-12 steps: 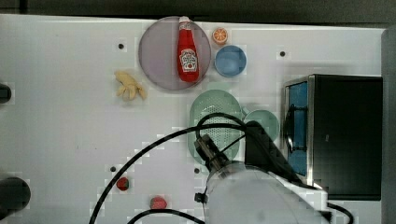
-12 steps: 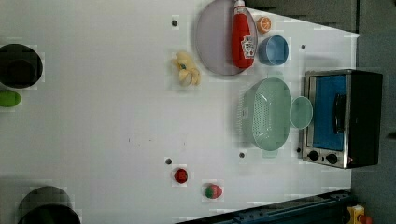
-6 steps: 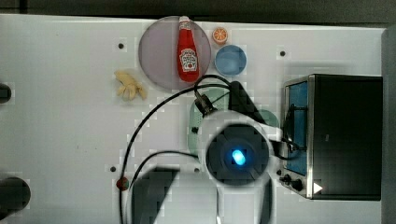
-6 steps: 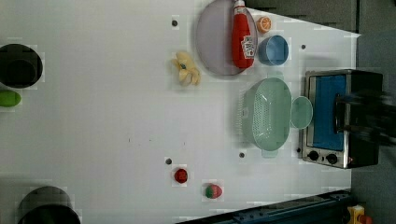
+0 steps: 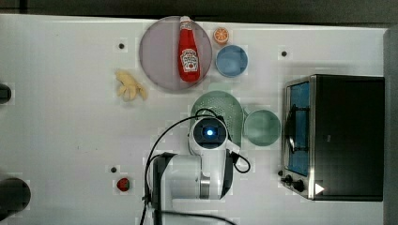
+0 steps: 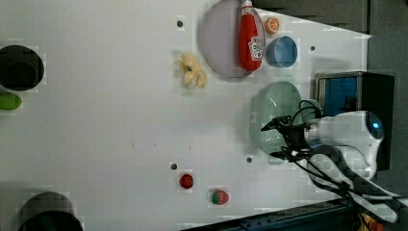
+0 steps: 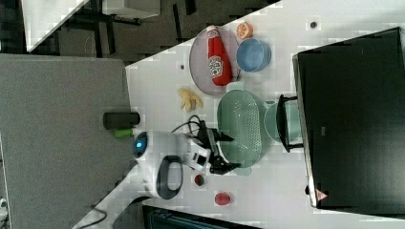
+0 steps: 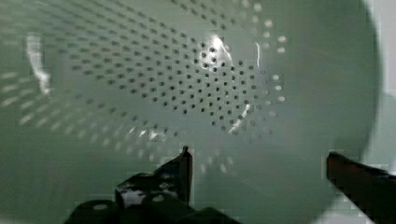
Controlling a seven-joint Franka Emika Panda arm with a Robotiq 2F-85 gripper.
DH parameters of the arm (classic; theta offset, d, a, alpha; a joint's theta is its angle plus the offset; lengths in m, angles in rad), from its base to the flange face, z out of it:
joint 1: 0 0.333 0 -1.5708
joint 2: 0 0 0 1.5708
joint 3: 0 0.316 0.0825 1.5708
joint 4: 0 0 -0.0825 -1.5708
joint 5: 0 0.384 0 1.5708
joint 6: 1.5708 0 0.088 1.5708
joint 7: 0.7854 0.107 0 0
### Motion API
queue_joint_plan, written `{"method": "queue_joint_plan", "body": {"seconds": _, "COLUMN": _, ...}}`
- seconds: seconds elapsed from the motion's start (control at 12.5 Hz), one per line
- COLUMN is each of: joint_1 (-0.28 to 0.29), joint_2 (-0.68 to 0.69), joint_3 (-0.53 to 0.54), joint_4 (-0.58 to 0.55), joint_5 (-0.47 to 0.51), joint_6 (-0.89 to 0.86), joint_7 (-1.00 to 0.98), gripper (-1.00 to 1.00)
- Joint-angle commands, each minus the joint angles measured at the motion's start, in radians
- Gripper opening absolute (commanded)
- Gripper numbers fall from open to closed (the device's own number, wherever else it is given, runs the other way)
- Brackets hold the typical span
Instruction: Drag strainer right to left.
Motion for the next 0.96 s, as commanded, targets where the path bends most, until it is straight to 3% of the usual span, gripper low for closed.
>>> {"method": "queue_joint_plan", "body": {"seconds": 0.08, "joint_1": 0.003, "joint_2": 0.017, "joint_3": 0.017, "joint_4": 0.042, "joint_5": -0.009, "joint_6": 0.159, "joint_7": 0.308, "gripper": 1.0}}
{"method": "queue_joint_plan", "body": {"seconds": 0.4, "joint_1": 0.033, "joint_2": 0.16, "joint_3": 0.04, "joint_4": 0.043, "joint_5": -0.009, "joint_6": 0.363, "joint_7": 0.365, "gripper": 1.0}}
{"method": "queue_joint_plan", "body": {"seconds": 0.96, "joint_1": 0.097, "joint_2": 0.212, "joint_3": 0.041, "joint_4": 0.061, "joint_5": -0.009, "joint_6": 0.346, "joint_7": 0.365, "gripper": 1.0}}
